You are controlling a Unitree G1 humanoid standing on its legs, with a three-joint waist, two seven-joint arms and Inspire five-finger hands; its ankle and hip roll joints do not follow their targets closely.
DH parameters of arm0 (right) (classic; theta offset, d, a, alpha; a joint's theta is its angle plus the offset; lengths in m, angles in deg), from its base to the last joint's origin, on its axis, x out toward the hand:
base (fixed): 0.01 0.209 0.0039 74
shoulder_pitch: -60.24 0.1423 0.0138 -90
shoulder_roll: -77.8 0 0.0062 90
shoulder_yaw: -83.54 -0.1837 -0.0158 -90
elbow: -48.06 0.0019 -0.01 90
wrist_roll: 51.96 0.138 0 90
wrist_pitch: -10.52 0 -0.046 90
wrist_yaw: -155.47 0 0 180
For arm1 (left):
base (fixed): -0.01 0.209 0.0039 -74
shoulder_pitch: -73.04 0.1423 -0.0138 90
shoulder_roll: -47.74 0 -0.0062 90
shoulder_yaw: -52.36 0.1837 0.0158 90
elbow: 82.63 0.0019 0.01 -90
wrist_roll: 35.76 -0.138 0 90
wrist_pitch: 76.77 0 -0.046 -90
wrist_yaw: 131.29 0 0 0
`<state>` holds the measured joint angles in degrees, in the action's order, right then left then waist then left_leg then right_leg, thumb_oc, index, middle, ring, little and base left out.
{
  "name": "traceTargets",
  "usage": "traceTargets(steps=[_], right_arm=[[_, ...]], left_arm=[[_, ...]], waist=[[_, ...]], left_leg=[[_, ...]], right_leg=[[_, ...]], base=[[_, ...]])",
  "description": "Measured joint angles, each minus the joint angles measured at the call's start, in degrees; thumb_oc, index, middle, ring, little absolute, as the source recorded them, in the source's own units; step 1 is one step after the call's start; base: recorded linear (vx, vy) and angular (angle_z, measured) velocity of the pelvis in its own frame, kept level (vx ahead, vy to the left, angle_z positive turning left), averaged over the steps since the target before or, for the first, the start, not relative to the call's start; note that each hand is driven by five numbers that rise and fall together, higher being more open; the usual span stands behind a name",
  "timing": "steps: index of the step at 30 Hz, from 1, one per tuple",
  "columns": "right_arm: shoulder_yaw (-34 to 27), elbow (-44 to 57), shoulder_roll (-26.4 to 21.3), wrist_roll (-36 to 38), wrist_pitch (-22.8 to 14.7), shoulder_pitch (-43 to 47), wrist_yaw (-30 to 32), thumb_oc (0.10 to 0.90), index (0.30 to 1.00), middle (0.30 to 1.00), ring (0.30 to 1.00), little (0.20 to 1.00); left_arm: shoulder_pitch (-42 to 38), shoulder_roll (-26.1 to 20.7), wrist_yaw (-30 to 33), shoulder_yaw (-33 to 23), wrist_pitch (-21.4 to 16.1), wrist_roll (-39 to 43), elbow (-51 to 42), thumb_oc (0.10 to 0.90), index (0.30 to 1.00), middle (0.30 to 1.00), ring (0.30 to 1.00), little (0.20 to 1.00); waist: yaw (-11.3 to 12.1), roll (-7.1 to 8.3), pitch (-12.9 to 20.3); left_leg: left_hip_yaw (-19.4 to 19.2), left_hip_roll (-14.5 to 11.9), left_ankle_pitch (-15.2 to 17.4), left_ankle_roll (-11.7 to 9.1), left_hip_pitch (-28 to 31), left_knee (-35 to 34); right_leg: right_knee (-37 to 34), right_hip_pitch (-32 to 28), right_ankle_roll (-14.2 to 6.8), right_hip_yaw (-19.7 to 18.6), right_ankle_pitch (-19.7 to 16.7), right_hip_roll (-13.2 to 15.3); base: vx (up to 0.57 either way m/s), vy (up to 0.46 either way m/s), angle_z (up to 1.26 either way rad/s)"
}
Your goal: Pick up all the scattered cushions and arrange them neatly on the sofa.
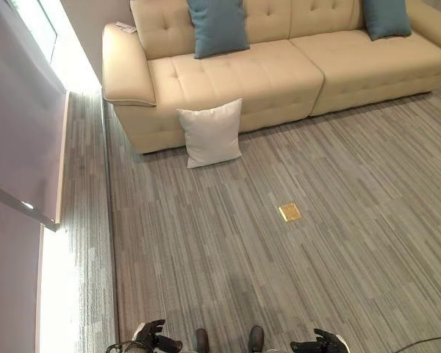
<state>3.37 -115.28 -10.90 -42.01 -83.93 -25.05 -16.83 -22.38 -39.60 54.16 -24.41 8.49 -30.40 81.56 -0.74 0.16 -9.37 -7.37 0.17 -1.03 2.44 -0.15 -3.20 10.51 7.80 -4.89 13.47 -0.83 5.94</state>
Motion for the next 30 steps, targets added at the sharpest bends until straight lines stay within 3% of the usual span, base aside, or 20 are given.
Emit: traceTargets(steps=[2,3,5,6,8,9,11,14,15,16,17,18,20,21,23,25,26,27,28,30], right_arm=[[-0.1,0.2,0.1,0.0,-0.1,0.1,0.0,0.8,0.9,0.9,0.9,0.9],[0.0,0.4,0.2,0.0,-0.1,-0.7,0.0,0.8,0.9,0.9,0.9,0.9],[1.0,0.6,0.9,0.0,0.0,-1.5,-0.1,0.8,0.9,0.9,0.9,0.9],[1.0,0.5,1.1,0.0,0.0,-1.5,0.0,0.8,0.9,0.9,0.9,0.9],[1.1,0.5,1.3,0.0,0.0,-1.5,-0.1,0.8,0.9,0.9,0.9,0.9],[1.3,0.6,1.3,-0.1,0.0,-1.6,-0.1,0.8,0.9,0.9,0.9,0.9],[2.1,1.6,1.3,-0.5,0.0,-1.5,-0.2,0.8,0.9,0.9,0.9,0.9],[2.1,0.9,1.4,-0.7,0.2,-4.3,-0.8,0.8,0.9,0.9,0.9,0.9],[2.1,-0.6,1.5,-0.7,0.2,-5.2,-1.1,0.8,0.9,0.9,0.9,0.9],[2.1,-0.8,1.4,-0.6,0.2,-5.5,-1.2,0.8,0.9,0.9,0.9,0.9],[2.7,-0.8,1.4,-0.6,0.2,-5.8,-1.2,0.8,0.9,0.9,0.9,0.9],[2.7,-0.4,1.4,-0.6,0.2,-5.5,-1.3,0.8,0.9,0.9,0.9,0.9],[3.3,-0.3,1.2,-0.6,-0.2,-4.1,-1.2,0.8,0.9,0.9,0.9,0.9],[3.9,-0.1,1.0,-0.5,-0.7,-3.1,-1.1,0.8,0.9,0.9,0.9,0.9],[4.0,-0.3,0.9,-0.4,-0.6,-1.7,-1.2,0.8,0.9,0.9,0.9,0.9],[3.9,-0.5,0.6,-0.3,-0.5,0.0,-1.2,0.8,0.9,0.9,0.9,0.9],[3.9,-0.8,0.6,-0.4,-0.4,0.3,-1.1,0.8,0.9,0.9,0.9,0.9],[3.9,-1.1,0.5,-0.4,-0.4,0.3,-1.1,0.8,0.9,0.9,0.9,0.9],[3.9,-2.6,0.4,-0.4,-0.3,0.5,-1.1,0.8,0.9,0.9,0.9,0.9],[3.7,-2.8,0.4,-0.4,-0.2,-0.1,-1.2,0.8,0.9,0.9,0.9,0.9]], left_arm=[[-0.2,-0.4,0.0,0.1,0.0,0.0,-0.1,0.8,0.9,0.9,0.9,0.9],[-0.1,-0.6,0.1,0.0,0.0,0.0,-0.1,0.8,0.9,0.9,0.9,0.9],[-0.2,-1.9,0.1,0.1,0.0,0.0,-0.1,0.8,0.9,0.9,0.9,0.9],[-0.2,-2.1,0.1,0.1,0.0,0.0,0.1,0.8,0.9,0.9,0.9,0.9],[0.0,-2.1,0.1,0.1,0.0,0.0,1.2,0.8,0.9,0.9,0.9,0.9],[0.1,-1.9,0.1,0.0,0.1,0.0,1.8,0.8,0.9,0.9,0.9,0.9],[-0.1,-1.5,0.0,0.1,0.1,0.0,2.1,0.8,0.9,0.9,0.9,0.9],[0.5,-0.8,-0.1,0.2,0.1,0.0,1.8,0.8,0.9,0.9,0.9,0.9],[1.2,-0.2,-0.1,0.2,0.0,0.1,1.8,0.8,0.9,0.9,0.9,0.9],[1.3,0.2,-0.2,0.2,0.0,0.1,1.8,0.8,0.9,0.9,0.9,0.9],[0.9,0.6,-0.2,0.2,-0.2,0.1,1.4,0.8,0.9,0.9,0.9,0.9],[1.0,0.6,-0.2,0.1,-0.2,0.2,1.0,0.8,0.9,0.9,0.9,0.9],[0.3,0.8,-0.3,0.0,-0.2,0.3,0.5,0.8,0.9,0.9,0.9,0.9],[-0.5,0.8,-0.5,-0.1,-0.4,0.7,-0.1,0.8,0.9,0.9,0.9,0.9],[-1.1,0.9,-1.0,0.0,-1.0,1.3,-0.7,0.8,0.9,0.9,0.9,0.9],[-1.5,0.9,-1.1,0.1,-1.2,1.5,-1.0,0.8,0.9,0.9,0.9,0.9],[-1.6,0.9,-1.1,0.0,-1.3,1.6,-0.8,0.8,0.9,0.9,0.9,0.9],[-1.8,0.9,-1.2,0.0,-1.3,1.8,-0.9,0.8,0.9,0.9,0.9,0.9],[-2.0,0.7,-1.1,-0.1,-1.3,1.9,-0.8,0.8,0.9,0.9,0.9,0.9],[-1.0,1.0,-1.2,-2.6,-1.7,3.3,-0.8,0.8,0.9,0.9,0.9,0.9]], waist=[[-0.4,0.25,-0.4],[-0.6,0.4,-0.3],[-0.5,2.57,-0.1],[-0.5,3.0,-0.1],[-0.5,3.08,-0.2],[-0.5,2.84,-0.5],[-1.8,1.95,-1.2],[-2.6,2.66,-0.9],[-3.1,1.87,-0.5],[-3.1,1.22,-0.2],[-3.0,1.12,0.2],[-2.7,1.49,0.2],[-1.6,2.74,0.4],[-1.7,3.6,0.5],[-1.5,4.57,0.2],[-0.9,5.14,0.3],[-0.4,5.39,0.2],[-0.1,5.14,0.2],[0.1,3.32,-0.2],[0.7,2.05,-0.3]], left_leg=[[1.8,0.1,0.6,1.5,2.2,-0.5],[2.6,0.4,0.7,1.7,3.4,-1.2],[4.0,1.6,0.3,2.0,4.3,-1.8],[4.8,1.8,0.8,2.5,4.4,-1.8],[4.9,1.7,0.5,1.8,4.5,-1.8],[6.2,1.7,2.0,2.7,5.0,-1.8],[8.2,0.6,3.3,2.3,5.5,-1.4],[11.5,1.3,5.6,0.7,9.0,-1.4],[13.3,0.1,7.2,-0.6,11.4,-0.5],[13.7,-0.7,7.8,-1.3,11.5,0.5],[13.7,-1.2,9.4,-3.6,9.3,7.3],[13.7,-1.3,9.5,-4.0,8.0,10.6],[12.7,-1.2,10.8,-6.4,2.0,23.0],[9.1,-2.7,10.5,-7.3,-1.7,28.2],[6.2,-3.3,10.5,-7.3,-4.0,26.0],[4.6,-2.9,8.6,-7.4,-6.2,15.8],[4.8,-1.8,4.1,-8.3,-7.0,5.8],[4.9,-1.6,1.4,-9.0,-8.0,2.7],[5.2,-2.4,-2.8,-10.1,-11.5,0.8],[4.9,-2.3,-4.2,-8.6,-12.0,1.6]], right_leg=[[11.7,4.0,-1.8,-1.0,3.0,1.3],[13.3,4.6,-2.6,-2.7,5.0,1.0],[12.3,5.7,-2.8,-6.0,5.8,-0.7],[10.8,6.3,-1.9,-5.9,6.2,-1.7],[6.6,7.0,-0.2,-5.7,5.6,-3.3],[4.9,8.1,0.6,-5.8,5.0,-4.7],[2.1,10.9,0.9,-5.9,2.6,-6.2],[-3.3,8.9,1.2,-6.0,-1.4,-4.8],[-2.7,6.4,5.3,-5.7,-5.0,-5.5],[-2.9,5.6,6.4,-5.3,-3.8,-6.2],[-5.4,2.9,6.3,-4.2,-4.1,-7.0],[-6.3,1.9,6.5,-4.3,-4.2,-7.2],[-10.2,-1.2,8.1,-4.0,-5.1,-7.6],[-13.5,-3.6,9.6,-2.9,-5.5,-7.9],[-15.8,-5.7,9.7,-2.8,-4.8,-8.1],[-16.2,-7.2,9.8,-3.0,-2.5,-8.4],[-16.2,-8.4,9.5,-3.0,-1.4,-8.5],[-16.2,-8.9,9.6,-3.0,-1.3,-8.9],[-16.2,-10.5,10.4,-3.3,0.1,-10.9],[-15.8,-12.7,10.0,-5.4,1.1,-12.3]], base=[[0.2,0.071,0.28],[0.21,0.033,0.44],[0.22,-0.013,0.49],[0.21,-0.024,0.38],[0.26,-0.053,0.14],[0.39,-0.087,0.22],[0.27,-0.073,0.42],[0.27,-0.139,0.76],[0.14,-0.105,0.7],[0.22,-0.192,0.7],[0.08,-0.087,0.34],[0.16,-0.156,0.22],[0.14,-0.083,0.08],[0.12,-0.027,0.23],[0.22,-0.01,0.28],[0.34,0.028,0.11],[0.31,0.043,0.08],[0.39,0.1,-0.06],[0.35,0.127,-0.15],[0.29,0.12,-0.55]])
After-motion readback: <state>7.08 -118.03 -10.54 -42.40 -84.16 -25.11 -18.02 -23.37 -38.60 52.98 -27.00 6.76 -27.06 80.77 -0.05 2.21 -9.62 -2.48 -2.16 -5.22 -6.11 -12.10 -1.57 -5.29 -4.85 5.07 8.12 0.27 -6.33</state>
